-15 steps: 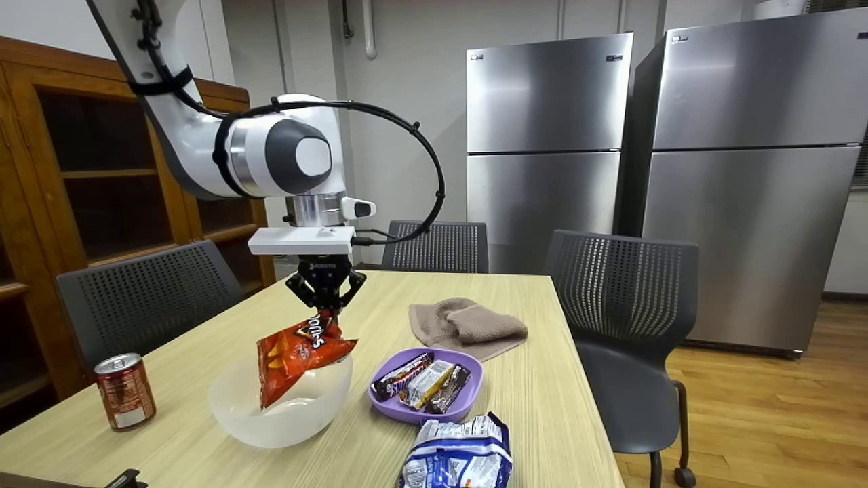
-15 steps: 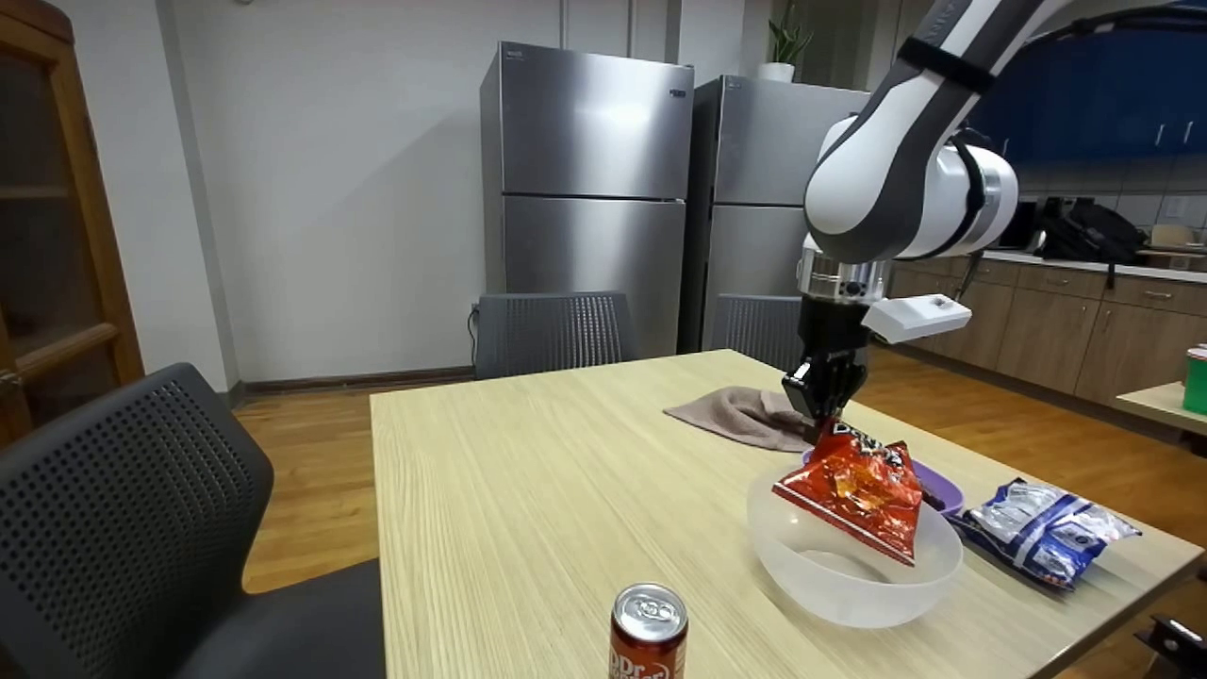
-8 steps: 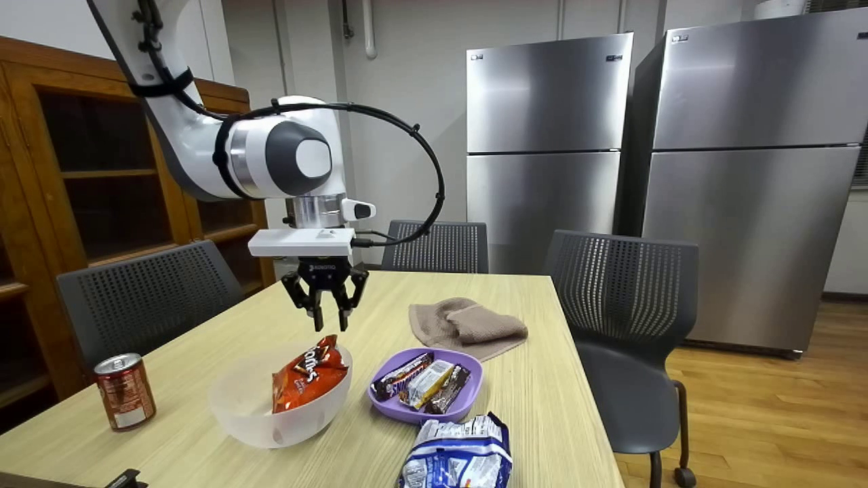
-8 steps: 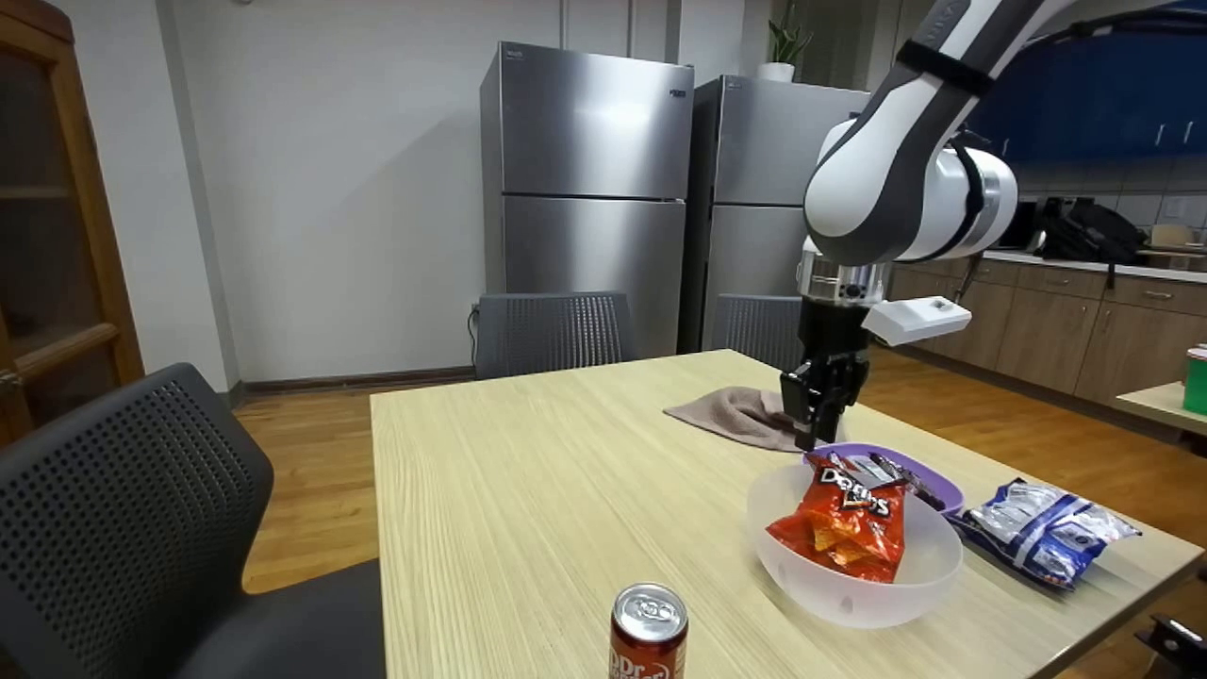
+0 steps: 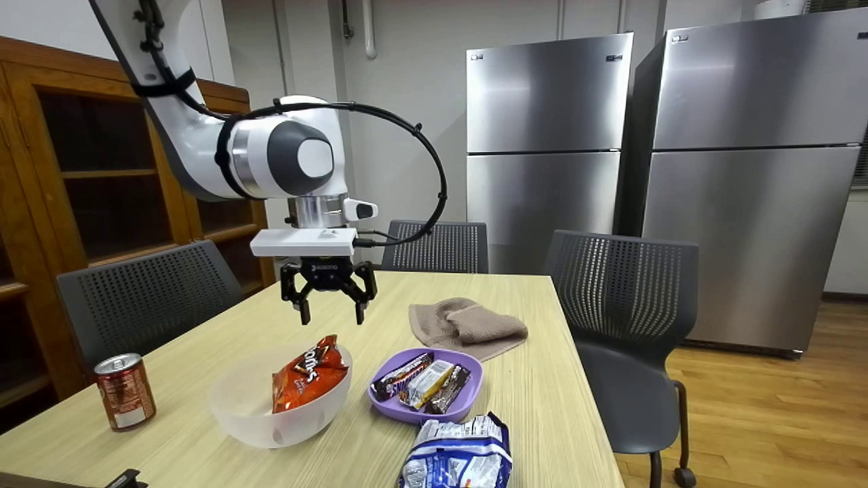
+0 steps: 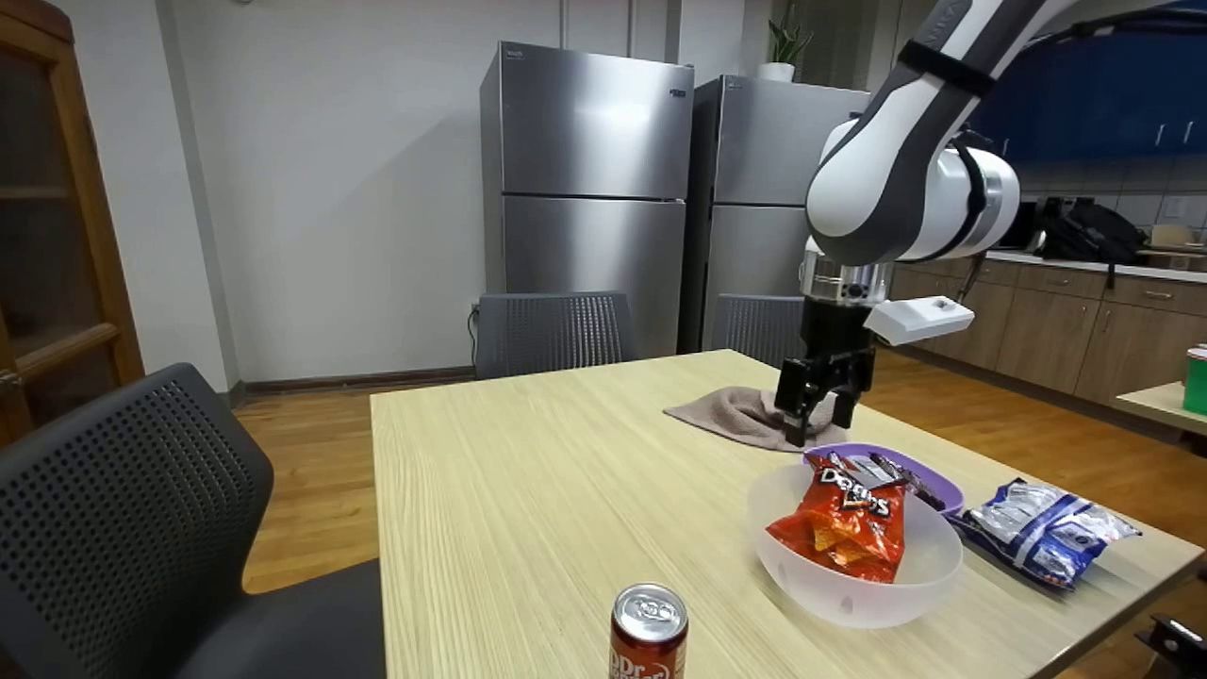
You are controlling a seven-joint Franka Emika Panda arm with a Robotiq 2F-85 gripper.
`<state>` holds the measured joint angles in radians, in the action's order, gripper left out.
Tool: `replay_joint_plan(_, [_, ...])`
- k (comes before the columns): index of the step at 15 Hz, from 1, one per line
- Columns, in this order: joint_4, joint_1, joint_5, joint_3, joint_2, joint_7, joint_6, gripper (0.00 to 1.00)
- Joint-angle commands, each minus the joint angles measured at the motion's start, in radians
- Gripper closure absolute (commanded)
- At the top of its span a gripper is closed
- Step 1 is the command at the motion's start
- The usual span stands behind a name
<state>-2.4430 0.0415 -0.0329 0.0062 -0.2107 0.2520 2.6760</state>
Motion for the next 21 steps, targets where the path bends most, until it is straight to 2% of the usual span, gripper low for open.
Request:
replay_joint_plan(1, [-0.017,0.018,-0.007,-0.012,0.038,0.011,0.003,0.00])
replay_joint_plan(8, [0.000,0.050,-0.016,-0.073,0.058,-0.007,-0.013,0.00])
replay_joint_plan(13, [0.028,0.096,0.015,-0.110,0.048,0.000,-0.024,0.00])
replay_joint_plan(21, [0.050,0.156,-0.005,-0.193,0.043,-0.031,-0.044,0.00])
